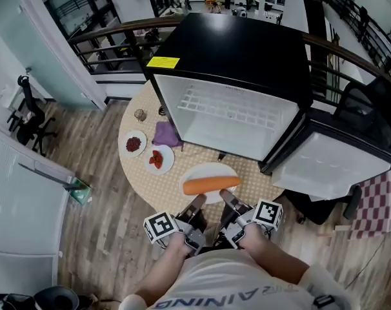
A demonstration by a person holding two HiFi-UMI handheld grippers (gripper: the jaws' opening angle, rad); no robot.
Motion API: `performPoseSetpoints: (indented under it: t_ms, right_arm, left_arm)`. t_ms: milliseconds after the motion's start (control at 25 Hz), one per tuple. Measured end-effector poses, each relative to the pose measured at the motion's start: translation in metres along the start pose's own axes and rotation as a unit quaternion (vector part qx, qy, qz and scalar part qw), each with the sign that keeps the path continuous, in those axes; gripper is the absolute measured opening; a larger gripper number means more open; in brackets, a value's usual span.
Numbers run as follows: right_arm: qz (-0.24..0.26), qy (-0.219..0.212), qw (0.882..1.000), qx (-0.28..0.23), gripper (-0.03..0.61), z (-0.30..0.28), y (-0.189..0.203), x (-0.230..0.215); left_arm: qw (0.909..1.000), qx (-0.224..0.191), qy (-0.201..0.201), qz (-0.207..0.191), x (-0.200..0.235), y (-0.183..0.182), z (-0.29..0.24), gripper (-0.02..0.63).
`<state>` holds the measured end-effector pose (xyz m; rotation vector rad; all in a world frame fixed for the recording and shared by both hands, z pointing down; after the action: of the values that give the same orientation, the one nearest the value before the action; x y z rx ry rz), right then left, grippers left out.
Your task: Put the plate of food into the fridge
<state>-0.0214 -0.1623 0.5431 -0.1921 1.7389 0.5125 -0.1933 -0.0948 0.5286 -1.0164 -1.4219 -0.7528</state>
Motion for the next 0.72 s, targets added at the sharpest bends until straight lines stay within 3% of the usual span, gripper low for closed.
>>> performPoseSetpoints:
  t_ms: [160, 320, 720]
  right_arm:
    - [-0.004, 0.002, 1.000, -0.031, 0.032, 0.002, -0.018, 0.001]
    - [-0.002, 0.013, 0.997, -0.070, 0.032, 0.005, -0.032, 0.004]
    - [-0.002, 0.048, 0.982, -0.184, 0.032, -0.014, -0.060, 0.030]
  left_arm:
    - [0.9991, 0.026, -0.024, -0.024, -0.004, -0.008, -0.021, 0.026]
    - [0.9981, 0.061, 0.003, -0.006, -0.015, -0.010, -0.047, 0.026]
    - [0.9882, 0.153, 0.000, -0.016, -0.045, -0.051, -0.099, 0.026]
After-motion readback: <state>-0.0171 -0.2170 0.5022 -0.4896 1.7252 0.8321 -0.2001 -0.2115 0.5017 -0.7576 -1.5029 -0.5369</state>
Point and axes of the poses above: the fingertips, and each gripper's own axes: z backward along the fingers, x to its left, y out of its underside, the point moved 8 cm from there along z, backward along the fingers, and after that the axes turned 12 degrees about z, right-handed, at the moved point
